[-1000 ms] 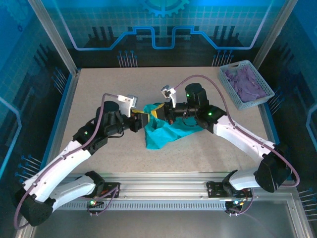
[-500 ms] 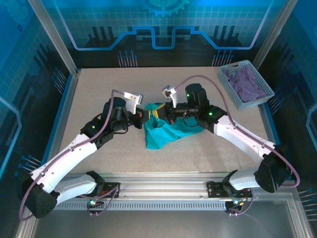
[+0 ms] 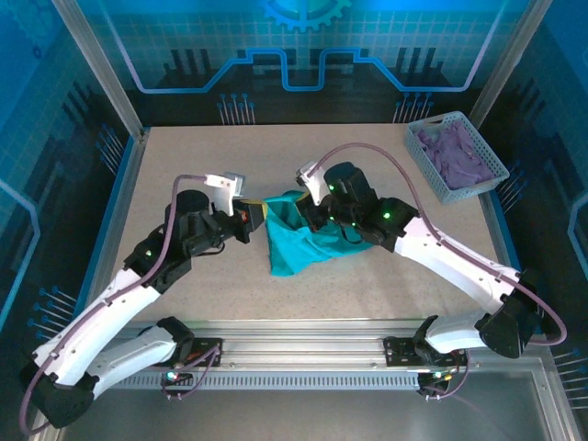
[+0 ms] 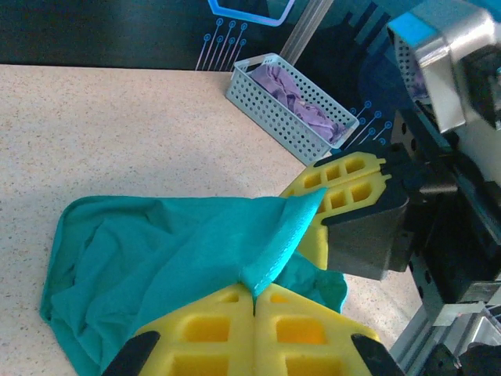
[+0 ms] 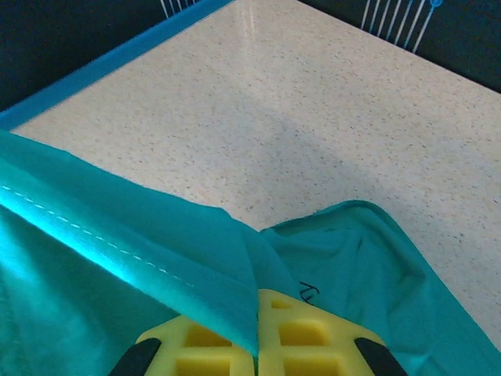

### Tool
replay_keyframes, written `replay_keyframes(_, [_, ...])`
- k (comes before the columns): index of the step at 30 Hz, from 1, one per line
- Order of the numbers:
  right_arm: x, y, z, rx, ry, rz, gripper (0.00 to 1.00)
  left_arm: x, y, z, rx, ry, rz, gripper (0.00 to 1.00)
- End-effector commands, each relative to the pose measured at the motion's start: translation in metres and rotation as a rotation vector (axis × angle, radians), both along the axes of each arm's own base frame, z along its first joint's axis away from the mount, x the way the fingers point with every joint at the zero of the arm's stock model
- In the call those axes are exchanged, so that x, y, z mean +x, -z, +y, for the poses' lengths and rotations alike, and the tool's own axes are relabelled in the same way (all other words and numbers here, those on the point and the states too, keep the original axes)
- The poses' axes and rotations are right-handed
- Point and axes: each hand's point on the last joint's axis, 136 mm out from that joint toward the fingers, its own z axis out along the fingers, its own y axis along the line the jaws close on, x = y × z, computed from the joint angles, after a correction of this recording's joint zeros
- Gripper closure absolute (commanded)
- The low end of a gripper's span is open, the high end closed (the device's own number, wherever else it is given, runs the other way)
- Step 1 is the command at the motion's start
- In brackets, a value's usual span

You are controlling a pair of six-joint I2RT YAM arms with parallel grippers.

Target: Fold the inside-out t-shirt

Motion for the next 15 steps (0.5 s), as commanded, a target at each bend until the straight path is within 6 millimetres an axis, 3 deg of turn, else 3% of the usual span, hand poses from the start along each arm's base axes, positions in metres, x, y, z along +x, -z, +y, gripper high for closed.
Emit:
replay_keyframes(1, [-0.001, 0.011, -0.012, -0.13, 0.008, -0.045, 0.9, -0.009, 0.023, 0.0, 0.006, 0.019, 0.068, 1.0])
replay_keyframes(4, [-0.015, 0.014, -0.01, -0.137, -0.067, -0.041, 0.86, -0.015, 0.033, -0.001, 0.005, 0.044, 0.096, 1.0])
replay_keyframes(7, [-0.033, 0.03, -0.011, -0.172, -0.141, 0.018, 0.83, -0.02, 0.053, 0.009, 0.028, 0.002, 0.142, 1.0])
replay_keyframes(11, [-0.08, 0.065, 0.0, -0.148, -0.343, 0.184, 0.74, -0.031, 0.102, 0.008, 0.031, 0.008, 0.291, 1.0])
replay_keyframes(15, [-0.118, 0.065, 0.008, -0.059, -0.514, 0.243, 0.64, -0.047, 0.152, 0.011, 0.048, -0.001, 0.452, 1.0])
